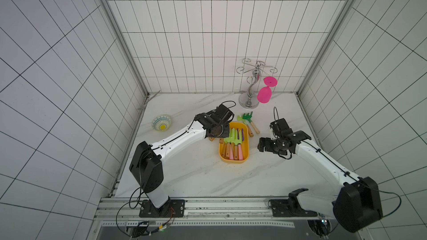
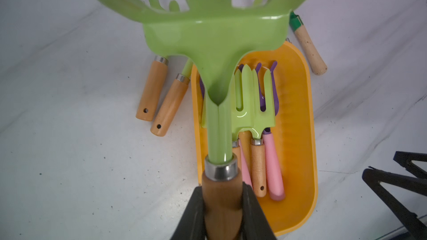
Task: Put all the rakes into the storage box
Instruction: Pick up the rake at the center of the board, then place the rake in the storage box.
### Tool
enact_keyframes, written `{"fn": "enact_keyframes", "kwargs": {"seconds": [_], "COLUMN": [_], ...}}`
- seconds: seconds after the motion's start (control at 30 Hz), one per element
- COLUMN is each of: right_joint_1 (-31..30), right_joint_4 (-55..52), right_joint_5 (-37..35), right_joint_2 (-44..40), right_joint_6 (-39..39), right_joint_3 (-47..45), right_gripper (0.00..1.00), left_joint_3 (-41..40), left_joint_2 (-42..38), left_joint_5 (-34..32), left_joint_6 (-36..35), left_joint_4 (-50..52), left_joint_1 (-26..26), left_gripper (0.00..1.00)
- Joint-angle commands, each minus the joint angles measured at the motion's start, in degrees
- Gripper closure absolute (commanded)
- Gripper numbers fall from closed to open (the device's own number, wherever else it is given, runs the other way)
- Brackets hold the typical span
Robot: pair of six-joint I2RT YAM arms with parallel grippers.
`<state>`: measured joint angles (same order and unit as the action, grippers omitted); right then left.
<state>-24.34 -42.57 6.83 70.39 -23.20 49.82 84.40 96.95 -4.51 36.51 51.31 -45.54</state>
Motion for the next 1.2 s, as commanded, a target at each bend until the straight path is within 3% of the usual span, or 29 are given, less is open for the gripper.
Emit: {"fn": "enact_keyframes", "kwargs": {"seconds": [0.0, 0.13, 0.87, 0.93, 1.17], "right_joint_1": [0.43, 0.37, 0.34, 0.33, 0.34], "right_joint_4": [0.29, 0.3, 0.36, 1.82, 1.85], "right_joint_5": [1.42, 1.98, 3.8, 3.85, 3.75], "right_joint_2": [-0.9, -2.42, -4.38, -4.3, -3.97], "right_joint_6": [-0.97, -1.14, -0.35, -0.34, -0.14], "right_joint_3": [-0.45, -1.13, -3.76, -3.95, -4.12], "right_gripper": [0.05, 0.06, 0.06, 0.06, 0.06], "left_joint_3": [1.47, 3.17, 4.53, 4.91, 5.95], "left_joint_2": [2.0, 5.53, 18.92, 19.24, 13.77], "left_joint_5": [1.0, 0.26, -2.83, -3.48, -7.12], "left_joint_6": [3.03, 4.37, 6.73, 6.72, 5.7], "left_joint_4": [-2.36, -1.87, -3.41, -2.62, 0.91], "left_joint_1": [-1.95, -4.19, -4.74, -4.73, -4.82], "left_gripper": [0.92, 0.92, 0.91, 0.84, 0.46]}}
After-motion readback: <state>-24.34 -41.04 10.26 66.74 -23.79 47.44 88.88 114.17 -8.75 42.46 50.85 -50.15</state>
